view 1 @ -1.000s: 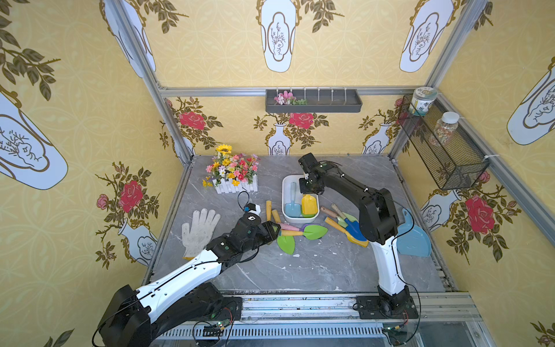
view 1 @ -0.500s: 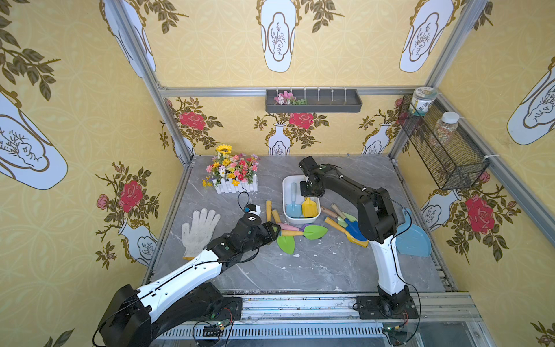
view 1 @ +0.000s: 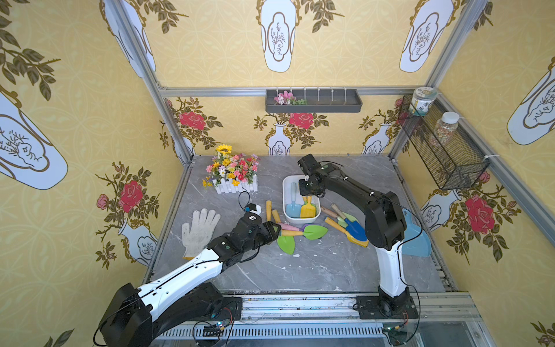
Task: Put the shovel into the storage box
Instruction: Place the shovel in the storage box, then pick up the shovel from the center of the board.
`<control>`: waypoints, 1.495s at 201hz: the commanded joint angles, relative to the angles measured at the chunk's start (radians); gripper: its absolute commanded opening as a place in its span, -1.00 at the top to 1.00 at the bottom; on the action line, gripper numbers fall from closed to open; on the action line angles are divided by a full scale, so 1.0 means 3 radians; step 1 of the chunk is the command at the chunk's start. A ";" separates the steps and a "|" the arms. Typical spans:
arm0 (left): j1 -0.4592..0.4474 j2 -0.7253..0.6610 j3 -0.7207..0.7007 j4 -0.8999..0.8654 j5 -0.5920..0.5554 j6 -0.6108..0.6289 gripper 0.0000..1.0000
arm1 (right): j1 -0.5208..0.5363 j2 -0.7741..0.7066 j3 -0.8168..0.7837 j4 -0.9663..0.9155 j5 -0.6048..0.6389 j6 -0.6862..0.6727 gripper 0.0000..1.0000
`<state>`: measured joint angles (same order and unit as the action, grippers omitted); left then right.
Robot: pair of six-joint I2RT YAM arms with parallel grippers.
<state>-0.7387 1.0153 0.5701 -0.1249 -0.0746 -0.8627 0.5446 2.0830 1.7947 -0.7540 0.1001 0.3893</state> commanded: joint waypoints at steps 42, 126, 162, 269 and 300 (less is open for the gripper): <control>0.0008 0.0115 0.0102 -0.0027 -0.0038 0.0094 0.04 | 0.0150 -0.0481 -0.0500 0.0183 -0.0083 0.0128 0.11; 0.0095 0.0200 0.0171 -0.0135 -0.0118 0.0068 0.05 | 0.0410 -0.1074 -0.1163 0.0408 -0.0199 0.0343 0.11; 0.0181 0.0220 0.0177 -0.0167 -0.0150 0.0084 0.07 | 0.0551 -0.1307 -0.1445 0.0496 -0.0186 0.0425 0.11; 0.0603 0.0545 0.0235 -0.0152 -0.0040 0.0216 0.11 | 0.0982 -0.1753 -0.2154 0.1042 -0.0363 0.0563 0.04; 0.0725 0.0717 0.0301 -0.0122 -0.0008 0.0290 0.12 | 0.1088 -0.1769 -0.2241 0.1172 -0.0412 0.0596 0.04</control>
<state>-0.5430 1.1992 0.6495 -0.1730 -0.0971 -0.8104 0.8543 1.5600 1.1370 -0.4698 -0.0021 0.5533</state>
